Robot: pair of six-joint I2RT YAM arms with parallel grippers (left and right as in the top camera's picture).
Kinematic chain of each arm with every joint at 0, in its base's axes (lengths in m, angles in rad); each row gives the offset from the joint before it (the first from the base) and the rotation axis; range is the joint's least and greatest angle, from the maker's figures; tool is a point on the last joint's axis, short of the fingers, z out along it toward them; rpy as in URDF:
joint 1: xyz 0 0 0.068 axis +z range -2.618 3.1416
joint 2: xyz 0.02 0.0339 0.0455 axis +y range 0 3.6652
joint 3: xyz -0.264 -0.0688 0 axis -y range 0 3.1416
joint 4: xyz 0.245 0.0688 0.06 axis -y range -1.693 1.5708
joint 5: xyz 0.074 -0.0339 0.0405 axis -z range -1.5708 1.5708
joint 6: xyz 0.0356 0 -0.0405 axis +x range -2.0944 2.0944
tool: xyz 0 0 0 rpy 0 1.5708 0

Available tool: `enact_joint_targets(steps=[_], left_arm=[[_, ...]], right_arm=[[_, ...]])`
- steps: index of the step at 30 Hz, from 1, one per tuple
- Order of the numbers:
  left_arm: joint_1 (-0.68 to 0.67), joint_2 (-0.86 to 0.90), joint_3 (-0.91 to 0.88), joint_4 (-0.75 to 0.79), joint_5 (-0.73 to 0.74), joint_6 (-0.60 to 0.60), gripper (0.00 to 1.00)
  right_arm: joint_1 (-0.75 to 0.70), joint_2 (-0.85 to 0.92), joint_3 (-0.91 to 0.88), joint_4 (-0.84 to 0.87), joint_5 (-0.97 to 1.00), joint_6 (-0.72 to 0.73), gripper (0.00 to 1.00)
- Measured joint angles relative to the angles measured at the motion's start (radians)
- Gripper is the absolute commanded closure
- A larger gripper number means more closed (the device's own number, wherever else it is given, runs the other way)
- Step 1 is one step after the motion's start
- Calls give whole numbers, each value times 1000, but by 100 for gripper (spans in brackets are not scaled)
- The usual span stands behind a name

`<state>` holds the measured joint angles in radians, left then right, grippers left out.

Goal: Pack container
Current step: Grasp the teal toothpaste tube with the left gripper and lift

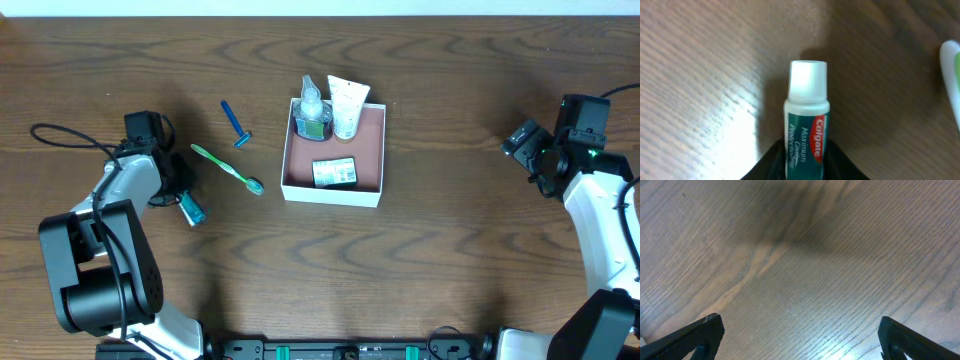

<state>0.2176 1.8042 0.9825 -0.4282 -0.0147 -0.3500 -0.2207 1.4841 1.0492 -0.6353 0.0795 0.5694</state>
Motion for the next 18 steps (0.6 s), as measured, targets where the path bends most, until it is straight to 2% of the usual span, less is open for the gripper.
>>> enact_joint_targets(steps=[9, 13, 17, 18], left_arm=[[3, -3, 8, -58, 50, 6, 78], [7, 1, 22, -97, 235, 63, 81], [-1, 39, 51, -220, 478, 168, 88], [-5, 45, 57, -247, 506, 185, 87]], right_arm=[[0, 0, 0, 0, 0, 0, 1], [0, 0, 0, 0, 0, 0, 1], [0, 0, 0, 0, 0, 0, 1], [0, 0, 0, 0, 0, 0, 1]])
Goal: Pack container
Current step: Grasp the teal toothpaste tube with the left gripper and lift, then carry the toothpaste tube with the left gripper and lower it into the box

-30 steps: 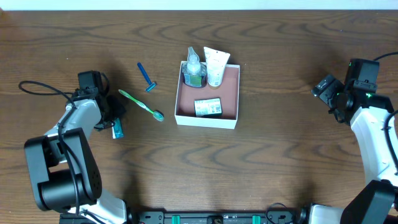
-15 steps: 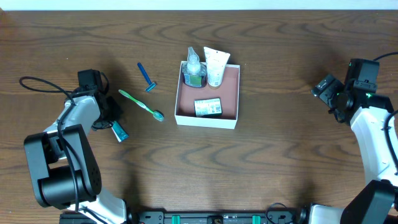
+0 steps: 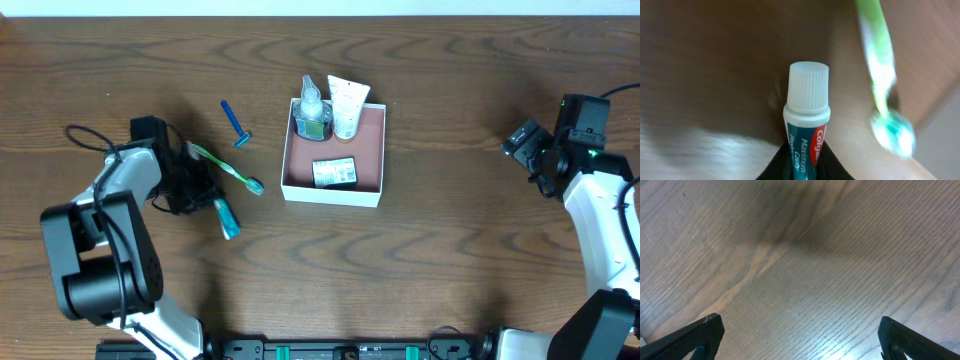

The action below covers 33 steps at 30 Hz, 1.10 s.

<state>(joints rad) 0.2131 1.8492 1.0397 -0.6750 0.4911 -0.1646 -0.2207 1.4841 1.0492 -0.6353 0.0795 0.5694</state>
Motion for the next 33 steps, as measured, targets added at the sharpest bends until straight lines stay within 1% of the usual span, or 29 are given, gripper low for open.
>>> enact_joint_targets(steps=[3, 5, 10, 15, 19, 22, 26, 29, 33], left_arm=[[-24, -6, 39, -88, 72, 71, 87], [-39, -27, 64, -104, 93, 97, 87], [-84, -194, 109, -108, 127, 138, 87], [-134, -388, 144, -94, 138, 130, 87], [-216, -517, 149, -16, 132, 85, 87], [-321, -591, 150, 56, 93, 29, 87], [-487, -624, 151, 121, -19, -44, 87], [-603, -595, 151, 156, -119, -89, 87], [-724, -520, 151, 209, -224, -123, 87]], right_arm=[[0, 0, 0, 0, 0, 0, 1], [0, 0, 0, 0, 0, 0, 1], [0, 0, 0, 0, 0, 0, 1], [0, 0, 0, 0, 0, 0, 1], [0, 0, 0, 0, 0, 0, 1], [0, 0, 0, 0, 0, 0, 1], [0, 0, 0, 0, 0, 0, 1], [0, 0, 0, 0, 0, 0, 1], [0, 0, 0, 0, 0, 0, 1]])
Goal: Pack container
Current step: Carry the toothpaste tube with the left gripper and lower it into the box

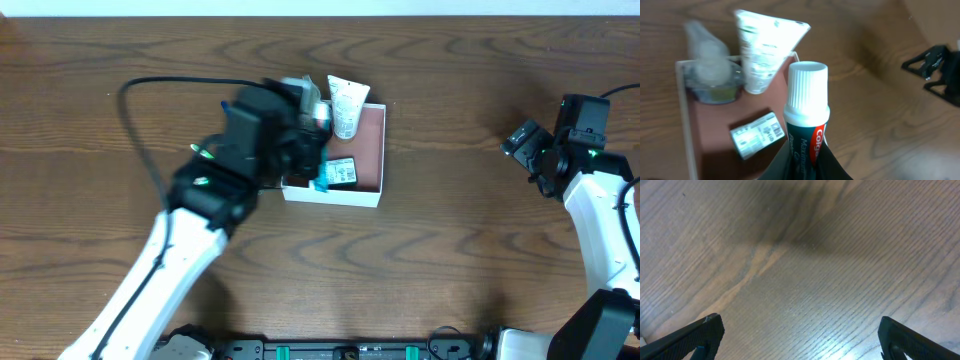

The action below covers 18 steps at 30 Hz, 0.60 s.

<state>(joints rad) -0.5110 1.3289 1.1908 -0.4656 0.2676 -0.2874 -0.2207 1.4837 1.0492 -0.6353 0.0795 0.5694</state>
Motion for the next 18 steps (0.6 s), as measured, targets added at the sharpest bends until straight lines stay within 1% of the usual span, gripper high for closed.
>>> enact_joint_targets(steps=[3, 6, 13, 18], left_arm=[[-73, 69, 0, 46, -72, -9, 87], [-116, 126, 0, 85, -137, -9, 87], [-172, 240, 0, 179, -247, 7, 87], [-203, 272, 0, 230, -297, 53, 87]], right_arm=[[0, 0, 0, 0, 0, 0, 1], [0, 0, 0, 0, 0, 0, 1], [0, 0, 0, 0, 0, 0, 1], [0, 0, 0, 0, 0, 0, 1]])
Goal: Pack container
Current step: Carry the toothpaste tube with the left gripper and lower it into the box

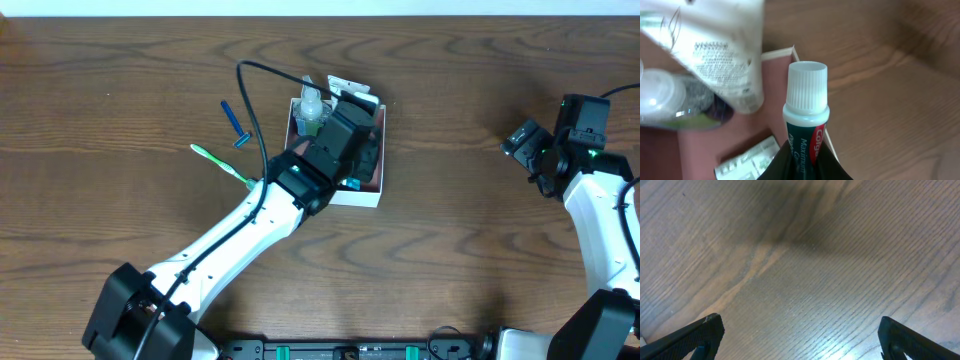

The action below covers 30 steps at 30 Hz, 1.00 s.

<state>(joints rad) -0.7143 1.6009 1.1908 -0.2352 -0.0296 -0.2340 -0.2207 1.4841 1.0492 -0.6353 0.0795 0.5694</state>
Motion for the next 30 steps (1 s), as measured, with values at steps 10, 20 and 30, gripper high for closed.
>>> enact_joint_targets(steps=[10, 20, 30], left_arm=[[-10, 34, 0, 76, -38, 32, 87], [-10, 114, 0, 110, -45, 36, 70], [-10, 114, 0, 135, -50, 36, 58]], right_arm=[[0, 0, 0, 0, 0, 0, 1], [0, 0, 0, 0, 0, 0, 1], [0, 0, 0, 0, 0, 0, 1]])
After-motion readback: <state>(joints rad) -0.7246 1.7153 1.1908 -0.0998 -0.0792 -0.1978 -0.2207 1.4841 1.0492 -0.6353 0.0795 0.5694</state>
